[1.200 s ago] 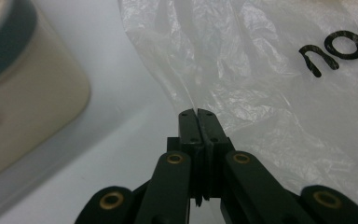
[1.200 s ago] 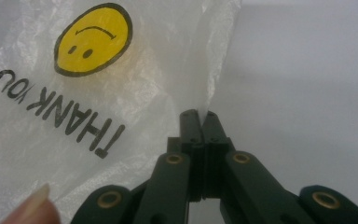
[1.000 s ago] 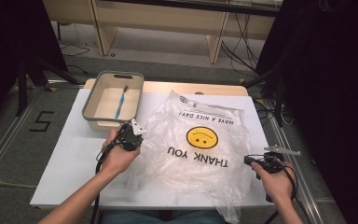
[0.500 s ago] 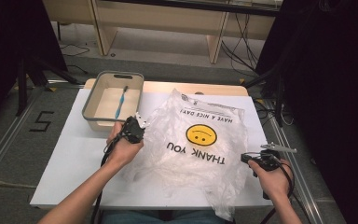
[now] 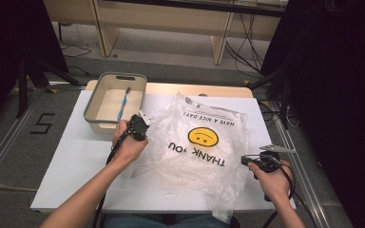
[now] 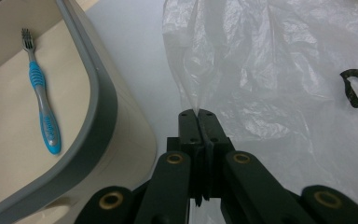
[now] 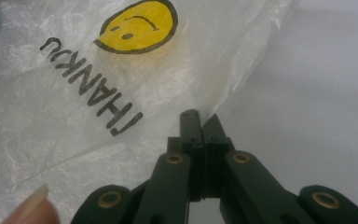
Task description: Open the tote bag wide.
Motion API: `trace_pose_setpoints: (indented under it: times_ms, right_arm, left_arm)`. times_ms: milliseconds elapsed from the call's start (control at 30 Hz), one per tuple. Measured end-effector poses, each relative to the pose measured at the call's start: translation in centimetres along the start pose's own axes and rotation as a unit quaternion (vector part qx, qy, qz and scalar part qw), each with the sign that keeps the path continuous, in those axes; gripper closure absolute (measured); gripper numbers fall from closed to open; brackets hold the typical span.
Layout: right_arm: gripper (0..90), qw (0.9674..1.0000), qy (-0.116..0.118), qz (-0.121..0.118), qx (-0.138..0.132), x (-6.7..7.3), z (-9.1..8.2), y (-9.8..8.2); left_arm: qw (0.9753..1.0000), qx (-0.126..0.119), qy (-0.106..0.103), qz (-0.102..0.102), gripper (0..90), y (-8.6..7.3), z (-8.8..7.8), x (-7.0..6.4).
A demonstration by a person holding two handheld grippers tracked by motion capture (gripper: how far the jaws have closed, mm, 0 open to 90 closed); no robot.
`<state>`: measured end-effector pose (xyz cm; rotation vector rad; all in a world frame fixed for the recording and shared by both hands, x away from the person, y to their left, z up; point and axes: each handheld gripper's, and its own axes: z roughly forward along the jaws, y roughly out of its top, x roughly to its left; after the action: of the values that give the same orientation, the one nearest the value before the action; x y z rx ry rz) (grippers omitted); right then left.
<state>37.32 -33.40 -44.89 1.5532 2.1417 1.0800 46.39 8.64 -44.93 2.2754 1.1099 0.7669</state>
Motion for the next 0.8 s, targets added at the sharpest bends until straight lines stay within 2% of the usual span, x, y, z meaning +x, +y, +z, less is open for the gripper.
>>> trace_pose_setpoints:
  times_ms: [233, 367, 467, 500, 567, 633, 733, 800]
  right_arm:
    - [90.0, 0.9999, 0.009, -0.004, 0.008, 0.4, 0.5, -0.1]
    - [90.0, 0.9999, 0.009, -0.008, 0.010, 0.7, 0.5, 0.0]
    - [90.0, 0.9999, 0.006, -0.008, 0.011, 0.4, 0.7, 0.0]
    - [90.0, 0.9998, 0.003, -0.010, 0.015, 0.3, 0.9, 0.0]
    - [90.0, 0.9998, 0.002, -0.010, 0.019, 0.5, 1.0, 0.0]
    - [90.0, 0.9992, 0.009, -0.027, 0.029, 1.3, 1.3, -0.1]
    - [90.0, 0.9990, 0.012, -0.032, 0.030, 1.6, 1.5, -0.1]
    - [90.0, 0.9993, 0.006, -0.025, 0.029, 1.2, 1.5, 0.1]
  left_arm:
    - [0.9999, 0.000, 0.010, 0.005, 89.2, -0.1, 0.1, 0.4]
    - [1.0000, 0.000, 0.006, -0.001, 88.1, -0.2, 0.0, 0.4]
    - [0.9999, -0.011, 0.006, -0.002, 82.6, -0.2, -0.4, 0.5]
    - [0.9998, -0.016, 0.008, -0.003, 78.1, -0.2, -0.6, 0.5]
    - [0.9997, -0.022, 0.009, -0.002, 76.1, -0.2, -0.9, 0.7]
    - [0.9995, -0.031, 0.008, -0.006, 71.4, -0.3, -1.4, 0.7]
    - [0.9989, -0.045, 0.001, -0.007, 68.1, -0.6, -2.4, 0.6]
    - [0.9987, -0.050, -0.003, -0.004, 65.6, -0.9, -3.1, 0.5]
